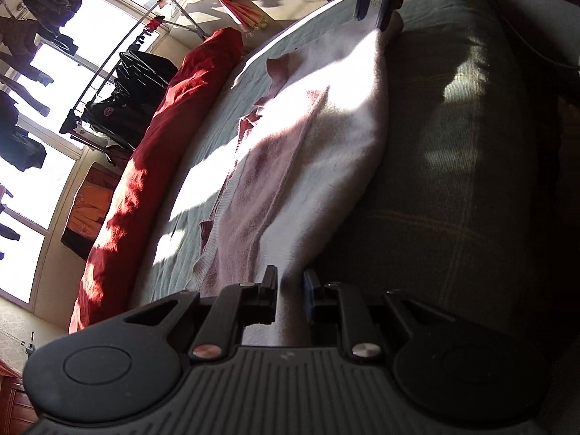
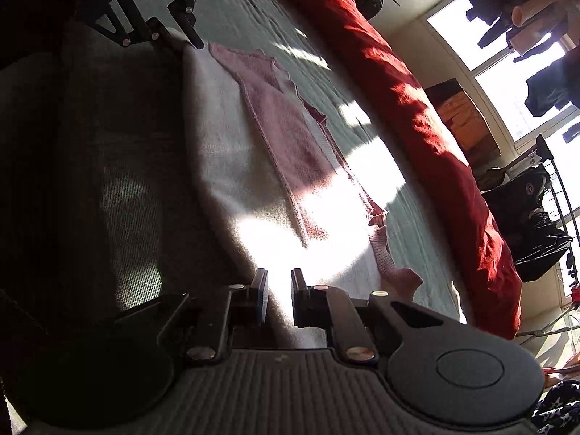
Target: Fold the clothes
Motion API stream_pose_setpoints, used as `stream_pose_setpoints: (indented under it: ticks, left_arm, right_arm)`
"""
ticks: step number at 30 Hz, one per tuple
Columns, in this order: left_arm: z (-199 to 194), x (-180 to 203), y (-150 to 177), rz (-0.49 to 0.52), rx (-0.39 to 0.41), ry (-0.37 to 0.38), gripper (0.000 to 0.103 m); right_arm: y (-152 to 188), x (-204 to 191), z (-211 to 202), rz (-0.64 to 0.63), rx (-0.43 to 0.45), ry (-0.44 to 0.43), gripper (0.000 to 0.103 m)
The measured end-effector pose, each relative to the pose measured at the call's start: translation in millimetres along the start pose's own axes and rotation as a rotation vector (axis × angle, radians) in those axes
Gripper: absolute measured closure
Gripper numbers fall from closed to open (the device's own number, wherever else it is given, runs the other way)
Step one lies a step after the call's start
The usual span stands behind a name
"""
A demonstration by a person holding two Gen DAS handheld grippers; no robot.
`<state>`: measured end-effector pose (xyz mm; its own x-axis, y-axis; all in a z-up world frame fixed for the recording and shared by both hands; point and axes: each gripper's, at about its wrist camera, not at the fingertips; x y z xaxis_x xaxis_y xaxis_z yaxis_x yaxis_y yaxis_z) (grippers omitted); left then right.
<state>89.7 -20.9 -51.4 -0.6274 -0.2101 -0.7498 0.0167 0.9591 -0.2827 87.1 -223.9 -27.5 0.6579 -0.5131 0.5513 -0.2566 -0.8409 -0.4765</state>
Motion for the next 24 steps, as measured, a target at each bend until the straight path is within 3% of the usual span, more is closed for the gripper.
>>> stream_pose_setpoints:
  ticks: [4,9,13,16,20,22,24]
  left_arm:
    - [-14.2,-9.8,-1.5,-0.052,0.030,0.003,0.085]
    - [-8.2,-48.4,-4.5,-0.260,0.100,-0.026,0.082]
    - [24.8,-48.9,-1.0,-0.391,0.096,0.079,0.080]
    - [44.9,-27.1,8.5,-0.414,0.027,0.156,0.079]
    - [44.0,-20.0,31.9,-0.564,0.014,0.208,0.078]
    - [37.3,-30.3,36.7,-0.619,0.021,0.220,0.073]
    - [29.7,-46.9,38.2,-0.657,0.043,0.189,0.051]
  right_arm:
    - [12.4,10.6,5.1,0.048,-0.035,-0.009,0.083]
    - [8.4,40.8,11.4,0.168,0.010,-0.006,0.072]
    - [4.8,62.9,36.1,0.330,0.031,-0.076,0.067]
    - [18.9,62.9,58.1,0.414,-0.007,-0.126,0.065]
    - [51.2,59.1,71.8,0.545,-0.035,-0.170,0.054]
    - [57.0,67.4,67.3,0.623,-0.022,-0.194,0.052]
    - [58.9,77.4,61.3,0.694,-0.003,-0.215,0.045]
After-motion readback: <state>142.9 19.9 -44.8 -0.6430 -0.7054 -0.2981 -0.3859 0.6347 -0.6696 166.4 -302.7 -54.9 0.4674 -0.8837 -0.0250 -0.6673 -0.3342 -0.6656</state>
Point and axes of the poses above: each gripper's, at about its wrist camera, not at the fingertips, and z roughly the way its jaws point, x to its right, y to its underside, and after that the axes turned 9 degrees about z, right-handed
